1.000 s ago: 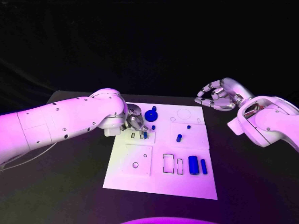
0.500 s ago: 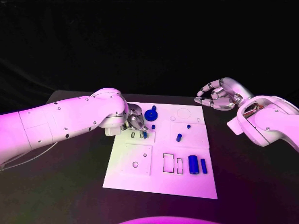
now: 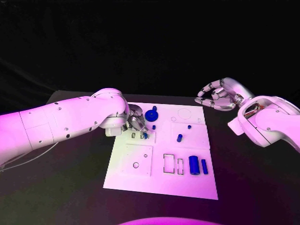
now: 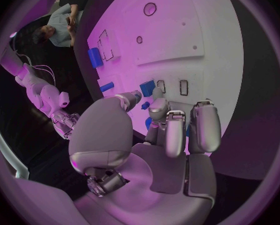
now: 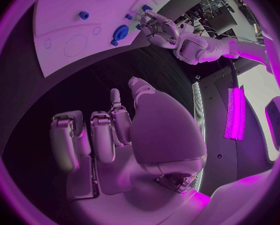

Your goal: Assemble the parts on the task board

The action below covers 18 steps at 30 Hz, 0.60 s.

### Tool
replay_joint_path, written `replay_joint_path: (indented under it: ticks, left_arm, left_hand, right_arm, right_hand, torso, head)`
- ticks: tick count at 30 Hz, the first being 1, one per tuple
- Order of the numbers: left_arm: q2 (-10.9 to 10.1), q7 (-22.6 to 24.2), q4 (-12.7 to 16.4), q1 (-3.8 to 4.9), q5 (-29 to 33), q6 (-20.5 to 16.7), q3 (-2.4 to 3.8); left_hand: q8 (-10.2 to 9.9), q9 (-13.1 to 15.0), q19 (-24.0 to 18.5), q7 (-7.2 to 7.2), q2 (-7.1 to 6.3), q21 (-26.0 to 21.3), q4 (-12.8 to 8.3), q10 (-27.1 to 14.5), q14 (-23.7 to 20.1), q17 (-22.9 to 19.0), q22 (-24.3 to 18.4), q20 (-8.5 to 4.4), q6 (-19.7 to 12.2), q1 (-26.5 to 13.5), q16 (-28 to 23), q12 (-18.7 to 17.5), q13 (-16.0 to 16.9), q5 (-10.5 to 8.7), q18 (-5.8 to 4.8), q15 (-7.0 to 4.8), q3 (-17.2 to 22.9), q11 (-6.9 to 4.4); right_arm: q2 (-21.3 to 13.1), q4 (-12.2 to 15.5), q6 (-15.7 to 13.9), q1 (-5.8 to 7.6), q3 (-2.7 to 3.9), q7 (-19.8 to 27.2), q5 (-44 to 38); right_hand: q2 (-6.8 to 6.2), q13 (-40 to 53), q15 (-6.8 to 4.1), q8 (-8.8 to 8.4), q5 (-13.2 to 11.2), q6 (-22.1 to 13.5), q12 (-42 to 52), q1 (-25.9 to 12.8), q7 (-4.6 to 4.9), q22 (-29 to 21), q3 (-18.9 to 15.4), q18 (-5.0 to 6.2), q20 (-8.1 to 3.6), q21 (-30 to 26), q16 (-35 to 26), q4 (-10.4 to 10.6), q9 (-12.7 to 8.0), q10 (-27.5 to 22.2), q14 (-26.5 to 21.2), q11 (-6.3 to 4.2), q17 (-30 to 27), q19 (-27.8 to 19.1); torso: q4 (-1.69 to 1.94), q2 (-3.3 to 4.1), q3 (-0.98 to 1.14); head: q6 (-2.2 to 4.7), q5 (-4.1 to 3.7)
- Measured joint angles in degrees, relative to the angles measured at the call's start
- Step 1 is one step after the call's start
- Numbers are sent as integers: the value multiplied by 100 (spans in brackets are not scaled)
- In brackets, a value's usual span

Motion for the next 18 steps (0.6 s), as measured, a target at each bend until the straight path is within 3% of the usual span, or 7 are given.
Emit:
replay_joint_path:
  ticks: [12,18]
  left_arm:
    - [20,2,-10,0,21,22,3]
    - [20,11,-18,0,78,16,4]
  left_hand:
    - [0,79,0,-19,-4,23,-251,-21,21,0,51,0,22,375,0,-1,-20,-3,0,-21,688,-21]
    - [-23,107,0,2,-22,44,-560,-41,0,0,59,0,-3,476,0,-28,-32,-25,1,-42,1153,-41]
  right_arm:
    - [-3,9,1,-1,0,0,0]
    - [-6,13,1,-1,0,1,0]
  right_hand:
    - [0,0,0,0,0,0,0,0,0,-1,17,0,0,0,0,17,5,0,0,0,-1,0]
    - [0,-1,0,0,0,0,0,0,0,-1,17,0,0,0,0,17,5,0,0,0,-1,0]
  torso:
    - [-5,1,3]
    - [-4,0,3]
  head:
    - [-13,-4]
    - [-14,-7]
